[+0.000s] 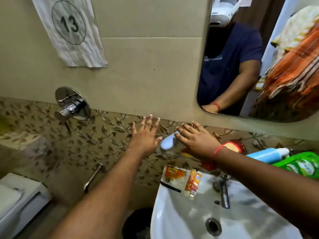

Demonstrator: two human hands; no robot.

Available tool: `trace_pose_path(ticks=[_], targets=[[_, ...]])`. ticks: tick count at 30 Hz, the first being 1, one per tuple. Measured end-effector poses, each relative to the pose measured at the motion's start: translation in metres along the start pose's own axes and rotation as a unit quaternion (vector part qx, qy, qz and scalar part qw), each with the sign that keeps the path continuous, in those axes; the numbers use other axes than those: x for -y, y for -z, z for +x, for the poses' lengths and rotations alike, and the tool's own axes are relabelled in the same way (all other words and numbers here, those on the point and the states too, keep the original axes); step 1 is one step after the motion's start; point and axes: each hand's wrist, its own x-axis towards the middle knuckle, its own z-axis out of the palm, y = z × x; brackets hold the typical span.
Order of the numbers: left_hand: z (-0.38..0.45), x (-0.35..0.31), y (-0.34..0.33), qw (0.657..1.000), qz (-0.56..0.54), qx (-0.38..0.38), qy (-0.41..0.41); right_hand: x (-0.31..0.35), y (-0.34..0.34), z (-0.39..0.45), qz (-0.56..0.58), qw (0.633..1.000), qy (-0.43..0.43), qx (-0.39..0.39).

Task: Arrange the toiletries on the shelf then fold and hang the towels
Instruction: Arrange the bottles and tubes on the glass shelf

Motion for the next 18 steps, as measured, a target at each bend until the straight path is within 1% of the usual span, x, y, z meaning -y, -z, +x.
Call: trace_pose_path(ticks=[2,4,7,11,13,15,16,18], targets=[[0.005,0.007,-0.006,0.999,-0.009,0.04,-0.031,0.006,0.003,0.01,0.005,1.0,-0.012,-0.002],[0.008,0.016,-0.016,0.995,-0.049,0.065,-0.063,0.017,0.004,0.021,0.001,1.0,-0.023,0.0],[0.009,0.024,-0.027,0.986,-0.124,0.066,-0.094,0.031,0.004,0.036,0.017,0.998,-0.056,0.014],[0.01,0.025,-0.037,0.975,-0.185,0.049,-0.114,0.039,0.002,0.048,0.05,0.995,-0.084,0.023],[0.01,0.026,-0.038,0.967,-0.222,0.045,-0.113,0.042,0.0,0.052,0.06,0.994,-0.088,0.017],[0.008,0.027,-0.04,0.956,-0.273,0.038,-0.098,0.045,-0.002,0.052,0.097,0.989,-0.108,-0.001],[0.006,0.027,-0.04,0.946,-0.312,0.033,-0.078,0.045,-0.004,0.05,0.136,0.982,-0.128,-0.023],[0.004,0.025,-0.038,0.91,-0.413,0.029,-0.022,0.048,-0.003,0.049,0.251,0.948,-0.187,-0.053]])
